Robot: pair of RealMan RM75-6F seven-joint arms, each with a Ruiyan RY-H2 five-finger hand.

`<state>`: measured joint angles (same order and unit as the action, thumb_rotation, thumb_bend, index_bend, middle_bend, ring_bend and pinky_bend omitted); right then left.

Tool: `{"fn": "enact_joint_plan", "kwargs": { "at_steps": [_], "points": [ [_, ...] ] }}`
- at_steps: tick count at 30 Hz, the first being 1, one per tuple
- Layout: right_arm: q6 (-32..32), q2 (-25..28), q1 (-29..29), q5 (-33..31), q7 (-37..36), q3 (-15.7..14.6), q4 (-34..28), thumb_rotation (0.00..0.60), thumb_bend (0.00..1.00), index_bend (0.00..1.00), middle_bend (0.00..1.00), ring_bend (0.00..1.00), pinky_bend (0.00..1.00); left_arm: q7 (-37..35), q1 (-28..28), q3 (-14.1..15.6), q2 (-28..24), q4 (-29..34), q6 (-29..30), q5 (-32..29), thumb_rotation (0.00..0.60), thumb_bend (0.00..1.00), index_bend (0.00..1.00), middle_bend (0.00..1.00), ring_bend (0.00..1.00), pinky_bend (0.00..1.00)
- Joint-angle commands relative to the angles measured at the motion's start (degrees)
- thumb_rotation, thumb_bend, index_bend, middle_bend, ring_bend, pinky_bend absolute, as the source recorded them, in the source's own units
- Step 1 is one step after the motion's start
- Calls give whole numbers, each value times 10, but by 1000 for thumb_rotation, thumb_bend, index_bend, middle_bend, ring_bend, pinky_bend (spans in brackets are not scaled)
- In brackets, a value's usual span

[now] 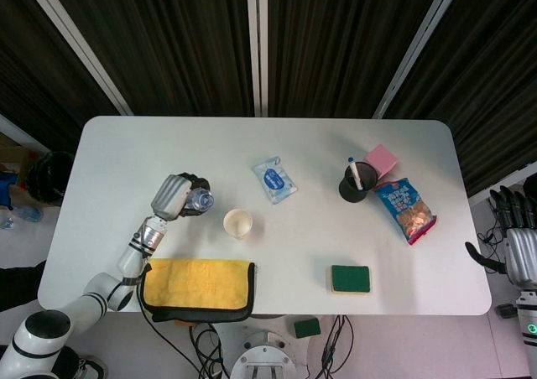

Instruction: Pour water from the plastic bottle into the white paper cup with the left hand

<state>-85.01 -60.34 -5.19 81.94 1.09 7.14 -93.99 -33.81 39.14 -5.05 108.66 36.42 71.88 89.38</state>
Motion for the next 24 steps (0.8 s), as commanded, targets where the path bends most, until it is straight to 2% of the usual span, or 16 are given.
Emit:
{"fn": "enact_joint_plan", "kwargs": {
  "at_steps": [1, 9, 24],
  "points": [
    [0, 1, 1, -3, 0, 1, -1, 540, 196, 0, 0, 0, 0, 29, -3, 11, 13, -27, 16, 11, 600, 335, 714, 699, 655, 580],
    [9, -4, -1, -7, -2, -1, 5, 541, 195, 0, 0, 0, 0, 102, -3, 16, 31, -61, 33, 16, 600, 335, 715, 700, 655, 580],
    [14, -4, -1, -11, -14, -2, 16, 540, 197, 0, 0, 0, 0, 176, 12, 21, 42, -53, 22, 19, 600, 335, 723, 700, 655, 580]
  ]
}}
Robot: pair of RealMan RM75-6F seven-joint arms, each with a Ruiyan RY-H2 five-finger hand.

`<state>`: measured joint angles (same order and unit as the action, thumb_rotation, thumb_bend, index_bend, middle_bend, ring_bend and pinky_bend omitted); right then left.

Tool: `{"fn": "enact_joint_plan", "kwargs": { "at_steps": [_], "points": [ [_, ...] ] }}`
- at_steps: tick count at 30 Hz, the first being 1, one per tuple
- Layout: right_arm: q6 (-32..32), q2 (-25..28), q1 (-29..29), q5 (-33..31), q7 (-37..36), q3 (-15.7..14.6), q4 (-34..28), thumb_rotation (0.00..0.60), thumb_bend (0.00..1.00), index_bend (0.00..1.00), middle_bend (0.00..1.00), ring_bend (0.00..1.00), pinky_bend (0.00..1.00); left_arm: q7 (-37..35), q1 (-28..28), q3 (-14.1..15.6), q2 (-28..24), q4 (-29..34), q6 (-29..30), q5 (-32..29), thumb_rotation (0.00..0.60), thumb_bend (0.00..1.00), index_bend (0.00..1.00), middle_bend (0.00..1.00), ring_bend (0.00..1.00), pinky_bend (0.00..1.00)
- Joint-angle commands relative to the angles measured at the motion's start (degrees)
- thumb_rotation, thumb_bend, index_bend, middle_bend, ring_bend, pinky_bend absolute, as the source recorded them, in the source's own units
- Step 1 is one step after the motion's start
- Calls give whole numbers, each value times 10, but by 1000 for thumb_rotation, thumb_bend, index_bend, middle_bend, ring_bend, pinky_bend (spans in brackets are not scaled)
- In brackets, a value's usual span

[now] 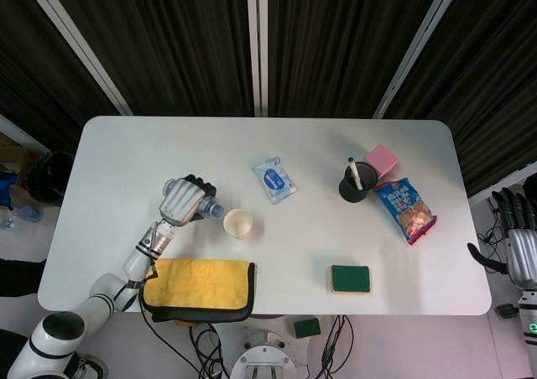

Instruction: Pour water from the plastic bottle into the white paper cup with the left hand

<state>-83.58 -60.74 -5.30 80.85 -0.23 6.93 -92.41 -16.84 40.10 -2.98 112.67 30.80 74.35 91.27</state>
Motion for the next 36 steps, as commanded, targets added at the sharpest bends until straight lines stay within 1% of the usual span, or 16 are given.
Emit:
{"fn": "enact_joint_plan", "kwargs": {
  "at_steps": [1, 9, 19, 36],
  "points": [
    [0, 0, 0, -1, -2, 0, 1, 540, 197, 0, 0, 0, 0, 10, 4, 1, 2, 5, -4, 0, 600, 335, 723, 700, 655, 580],
    [4, -3, -1, -4, -7, 1, 8, 541, 197, 0, 0, 0, 0, 56, 15, -1, 6, 10, -21, -3, 600, 335, 723, 700, 655, 580],
    [9, -7, -3, -7, -13, 2, 18, 539, 197, 0, 0, 0, 0, 113, 18, -2, 13, 2, -22, -5, 600, 334, 723, 700, 655, 580],
    [13, -10, -3, -10, -18, 1, 26, 540, 197, 0, 0, 0, 0, 146, 23, 5, 20, -14, -13, 2, 600, 334, 723, 700, 655, 580]
  ]
}}
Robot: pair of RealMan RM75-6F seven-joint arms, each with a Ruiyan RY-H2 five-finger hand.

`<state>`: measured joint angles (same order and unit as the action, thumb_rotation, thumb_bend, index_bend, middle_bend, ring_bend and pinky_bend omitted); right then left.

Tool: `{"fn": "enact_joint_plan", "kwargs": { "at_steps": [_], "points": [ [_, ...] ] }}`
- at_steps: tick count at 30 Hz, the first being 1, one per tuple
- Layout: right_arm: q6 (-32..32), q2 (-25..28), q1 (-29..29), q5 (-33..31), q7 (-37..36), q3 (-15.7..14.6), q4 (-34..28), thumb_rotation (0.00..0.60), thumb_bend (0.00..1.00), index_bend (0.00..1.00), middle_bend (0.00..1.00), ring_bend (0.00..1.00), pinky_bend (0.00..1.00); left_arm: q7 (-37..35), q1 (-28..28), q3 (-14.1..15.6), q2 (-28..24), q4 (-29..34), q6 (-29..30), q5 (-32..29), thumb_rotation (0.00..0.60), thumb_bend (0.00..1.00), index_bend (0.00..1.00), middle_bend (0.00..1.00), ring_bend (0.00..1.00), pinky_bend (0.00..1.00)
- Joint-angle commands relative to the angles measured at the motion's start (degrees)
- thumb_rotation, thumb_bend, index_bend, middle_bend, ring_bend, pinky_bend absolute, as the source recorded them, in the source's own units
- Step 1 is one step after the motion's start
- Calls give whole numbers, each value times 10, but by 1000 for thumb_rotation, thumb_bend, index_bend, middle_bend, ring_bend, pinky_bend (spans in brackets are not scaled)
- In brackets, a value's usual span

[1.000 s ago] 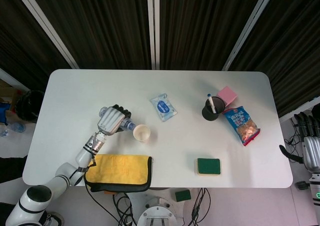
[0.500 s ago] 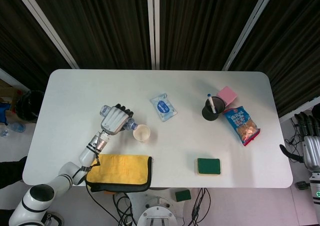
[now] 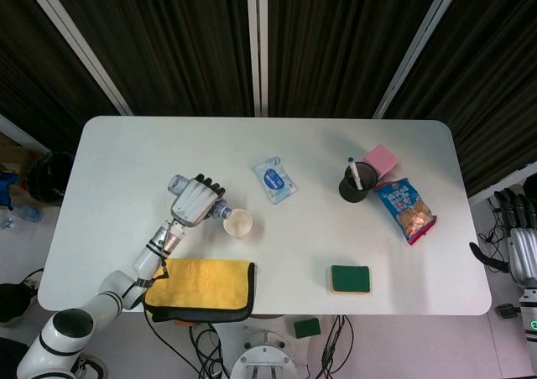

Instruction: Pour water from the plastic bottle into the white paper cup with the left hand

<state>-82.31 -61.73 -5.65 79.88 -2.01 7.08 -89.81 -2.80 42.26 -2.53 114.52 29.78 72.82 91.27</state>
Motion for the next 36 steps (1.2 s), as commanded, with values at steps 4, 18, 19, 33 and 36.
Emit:
{"fn": "enact_joint_plan", "kwargs": {
  "at_steps": [4, 18, 19, 33, 36],
  "points": [
    [0, -1, 0, 0, -1, 0, 2, 540, 198, 0, 0, 0, 0, 15, 3, 3, 2, -9, 8, 5, 600, 335, 723, 700, 655, 580],
    [1, -2, 2, -1, -7, -1, 7, 541, 199, 0, 0, 0, 0, 26, 3, 9, 4, -14, 10, 8, 600, 335, 723, 700, 655, 580],
    [1, -2, 2, -1, -8, -1, 8, 543, 200, 0, 0, 0, 0, 27, 3, 9, 4, -15, 11, 9, 600, 335, 723, 700, 655, 580],
    [2, -1, 1, 5, -11, -4, 10, 541, 199, 0, 0, 0, 0, 33, 3, 11, 3, -18, 15, 9, 600, 334, 723, 700, 654, 580],
    [2, 1, 1, 9, -12, -5, 9, 539, 196, 0, 0, 0, 0, 30, 4, 9, 2, -15, 14, 8, 600, 334, 723, 700, 655, 580]
  ]
}}
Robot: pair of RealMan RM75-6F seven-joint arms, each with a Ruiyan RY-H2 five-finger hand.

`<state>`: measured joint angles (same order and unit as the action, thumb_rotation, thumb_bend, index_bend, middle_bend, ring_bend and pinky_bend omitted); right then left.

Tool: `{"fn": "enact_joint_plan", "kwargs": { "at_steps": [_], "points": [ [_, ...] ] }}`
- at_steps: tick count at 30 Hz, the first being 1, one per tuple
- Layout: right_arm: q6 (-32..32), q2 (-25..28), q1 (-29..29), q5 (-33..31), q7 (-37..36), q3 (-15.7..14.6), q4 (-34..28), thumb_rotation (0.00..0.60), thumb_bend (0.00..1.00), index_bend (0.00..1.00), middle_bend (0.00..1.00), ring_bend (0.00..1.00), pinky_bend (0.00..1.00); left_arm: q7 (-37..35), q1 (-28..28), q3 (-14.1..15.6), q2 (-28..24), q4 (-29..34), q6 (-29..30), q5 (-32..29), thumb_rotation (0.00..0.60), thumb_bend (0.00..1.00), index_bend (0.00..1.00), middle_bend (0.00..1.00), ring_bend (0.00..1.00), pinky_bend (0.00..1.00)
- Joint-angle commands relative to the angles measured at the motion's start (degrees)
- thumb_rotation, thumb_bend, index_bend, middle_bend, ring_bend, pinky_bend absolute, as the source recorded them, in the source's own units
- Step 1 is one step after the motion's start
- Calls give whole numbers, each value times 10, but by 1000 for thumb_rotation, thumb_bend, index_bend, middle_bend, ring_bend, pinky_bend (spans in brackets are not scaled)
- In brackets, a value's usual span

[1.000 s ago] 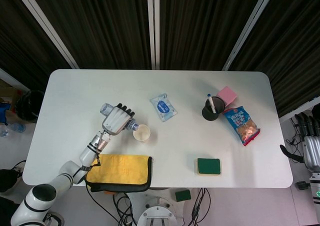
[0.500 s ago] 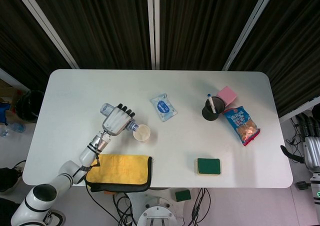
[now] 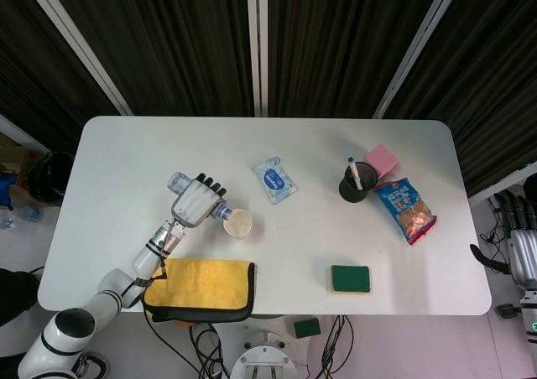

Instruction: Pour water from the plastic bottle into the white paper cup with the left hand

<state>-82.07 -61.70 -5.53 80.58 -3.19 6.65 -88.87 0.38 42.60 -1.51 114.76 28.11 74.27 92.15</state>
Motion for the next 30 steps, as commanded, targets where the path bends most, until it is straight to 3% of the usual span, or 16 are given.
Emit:
{"fn": "enact_joint_plan", "kwargs": {
  "at_steps": [1, 11, 16, 24, 30],
  "points": [
    [0, 0, -1, 3, -1, -1, 0, 539, 194, 0, 0, 0, 0, -3, 0, -1, -1, 2, -1, -2, 600, 335, 723, 700, 655, 580],
    [12, -3, -5, -6, -4, 1, 5, 540, 193, 0, 0, 0, 0, -34, -2, -11, -6, 24, 0, -12, 600, 334, 723, 700, 654, 580],
    [13, -3, -6, -8, -3, 1, 5, 540, 194, 0, 0, 0, 0, -87, -5, -26, -13, 56, -7, -29, 600, 325, 724, 699, 652, 580],
    [17, -3, -6, -12, -3, 1, 4, 542, 194, 0, 0, 0, 0, -267, -25, -76, -27, 131, -20, -87, 600, 312, 724, 699, 650, 579],
    [17, -3, -5, -14, -2, 1, 4, 540, 194, 0, 0, 0, 0, -448, -44, -136, -28, 143, -88, -168, 600, 312, 725, 699, 650, 575]
  ]
}}
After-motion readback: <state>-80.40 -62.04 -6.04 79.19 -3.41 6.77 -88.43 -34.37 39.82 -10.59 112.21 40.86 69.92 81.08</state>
